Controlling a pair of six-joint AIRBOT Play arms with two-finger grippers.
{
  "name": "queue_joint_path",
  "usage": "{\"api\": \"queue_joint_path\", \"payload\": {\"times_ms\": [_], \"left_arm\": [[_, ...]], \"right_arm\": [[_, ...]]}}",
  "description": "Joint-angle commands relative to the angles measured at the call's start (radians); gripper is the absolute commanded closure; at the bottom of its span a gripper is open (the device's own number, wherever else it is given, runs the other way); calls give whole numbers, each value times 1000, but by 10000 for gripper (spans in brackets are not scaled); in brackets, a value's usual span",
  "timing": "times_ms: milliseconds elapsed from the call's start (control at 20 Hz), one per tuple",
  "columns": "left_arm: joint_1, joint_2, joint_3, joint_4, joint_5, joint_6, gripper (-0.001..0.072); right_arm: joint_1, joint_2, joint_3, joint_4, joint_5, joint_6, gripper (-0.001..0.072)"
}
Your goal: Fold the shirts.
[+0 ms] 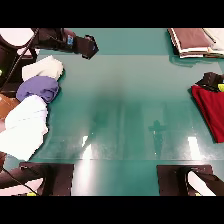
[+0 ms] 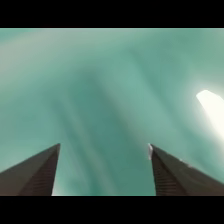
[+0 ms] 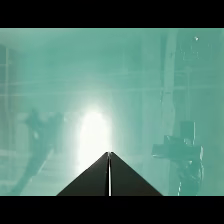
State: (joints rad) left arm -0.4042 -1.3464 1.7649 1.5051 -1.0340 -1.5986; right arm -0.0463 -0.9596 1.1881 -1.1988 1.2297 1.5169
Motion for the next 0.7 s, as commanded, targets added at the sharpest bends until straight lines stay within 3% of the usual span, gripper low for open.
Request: {"api": "queue_joint_path", "payload": {"times_ms": [0, 350, 650], "left_arm": [[96, -51, 0, 247, 39, -105, 57], [379, -351, 0, 244, 64, -134, 57], [442, -544, 0, 242, 168, -132, 57]], "right_arm": [[-1, 0, 1, 0, 0, 0, 697], [0, 0, 1, 0, 1, 0, 697], [0, 0, 1, 0, 2, 0, 697]]}}
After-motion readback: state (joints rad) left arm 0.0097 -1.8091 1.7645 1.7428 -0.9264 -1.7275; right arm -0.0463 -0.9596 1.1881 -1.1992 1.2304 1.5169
